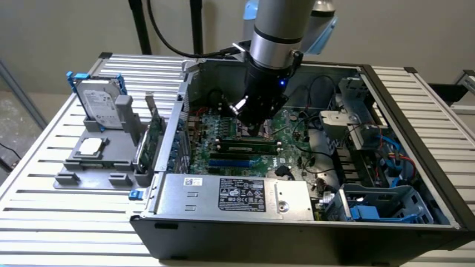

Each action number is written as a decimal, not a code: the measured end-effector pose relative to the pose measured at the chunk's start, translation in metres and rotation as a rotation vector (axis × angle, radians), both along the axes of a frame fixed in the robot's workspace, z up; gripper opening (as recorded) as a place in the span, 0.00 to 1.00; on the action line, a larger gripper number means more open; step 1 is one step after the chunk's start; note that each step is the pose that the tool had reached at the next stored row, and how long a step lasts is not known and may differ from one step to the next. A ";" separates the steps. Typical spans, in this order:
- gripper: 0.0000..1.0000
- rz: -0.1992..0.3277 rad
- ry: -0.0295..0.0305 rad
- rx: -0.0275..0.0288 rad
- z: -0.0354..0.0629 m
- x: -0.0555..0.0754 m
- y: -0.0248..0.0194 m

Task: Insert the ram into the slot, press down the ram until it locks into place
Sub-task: 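Press down the ram until it locks into place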

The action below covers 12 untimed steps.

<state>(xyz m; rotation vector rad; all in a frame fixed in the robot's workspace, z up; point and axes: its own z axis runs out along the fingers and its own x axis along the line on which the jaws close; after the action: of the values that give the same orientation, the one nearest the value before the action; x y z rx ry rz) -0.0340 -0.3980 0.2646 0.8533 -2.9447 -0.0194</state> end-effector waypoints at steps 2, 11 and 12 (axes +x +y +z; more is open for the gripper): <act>0.11 -0.038 0.0000 0.0000 -0.0005 0.000 0.0000; 0.11 -0.202 0.0000 -0.0001 -0.0030 0.000 0.0000; 0.11 -0.220 0.0000 -0.0001 -0.0032 0.000 0.0000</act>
<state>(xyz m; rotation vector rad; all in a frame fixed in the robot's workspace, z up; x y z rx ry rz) -0.0340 -0.3980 0.2614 0.5256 -3.0221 -0.0319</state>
